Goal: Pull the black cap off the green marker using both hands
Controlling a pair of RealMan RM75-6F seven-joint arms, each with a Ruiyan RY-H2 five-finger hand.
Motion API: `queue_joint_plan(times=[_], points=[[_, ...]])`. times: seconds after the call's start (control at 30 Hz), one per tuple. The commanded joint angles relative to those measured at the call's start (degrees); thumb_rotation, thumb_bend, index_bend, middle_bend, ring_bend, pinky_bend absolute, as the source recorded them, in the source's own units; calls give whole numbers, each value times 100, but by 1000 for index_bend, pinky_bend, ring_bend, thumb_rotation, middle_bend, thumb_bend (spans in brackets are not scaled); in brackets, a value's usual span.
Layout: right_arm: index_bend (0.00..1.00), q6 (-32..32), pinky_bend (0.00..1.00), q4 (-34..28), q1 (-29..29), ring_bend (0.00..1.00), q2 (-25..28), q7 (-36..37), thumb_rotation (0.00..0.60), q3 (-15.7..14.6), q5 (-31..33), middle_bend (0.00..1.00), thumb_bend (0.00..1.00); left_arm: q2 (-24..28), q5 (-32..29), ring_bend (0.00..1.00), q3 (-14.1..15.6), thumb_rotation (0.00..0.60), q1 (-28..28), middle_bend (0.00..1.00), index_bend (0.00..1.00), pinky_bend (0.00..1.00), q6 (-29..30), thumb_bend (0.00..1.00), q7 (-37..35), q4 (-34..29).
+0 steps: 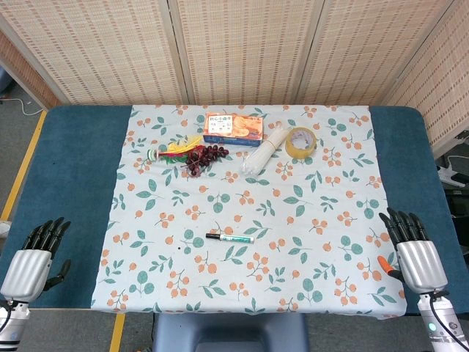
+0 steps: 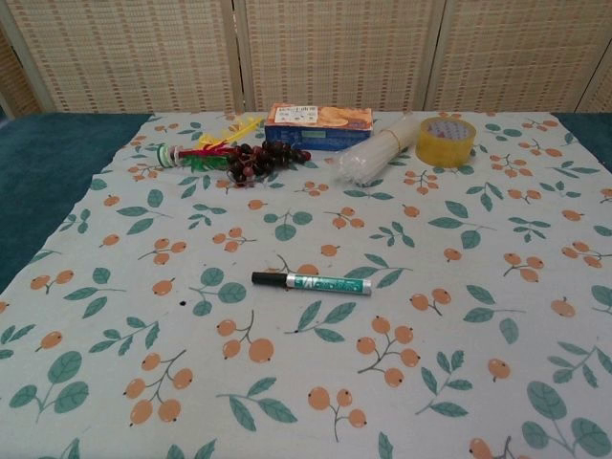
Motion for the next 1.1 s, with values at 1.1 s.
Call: queue_joint_plan(times=[1.1], points=[[357,-1554,0,267,1863,0,-3934,-4190,600,940,1173,268,164,243,208,0,117,600,-129,0,0,98,-143,427,-754,20]])
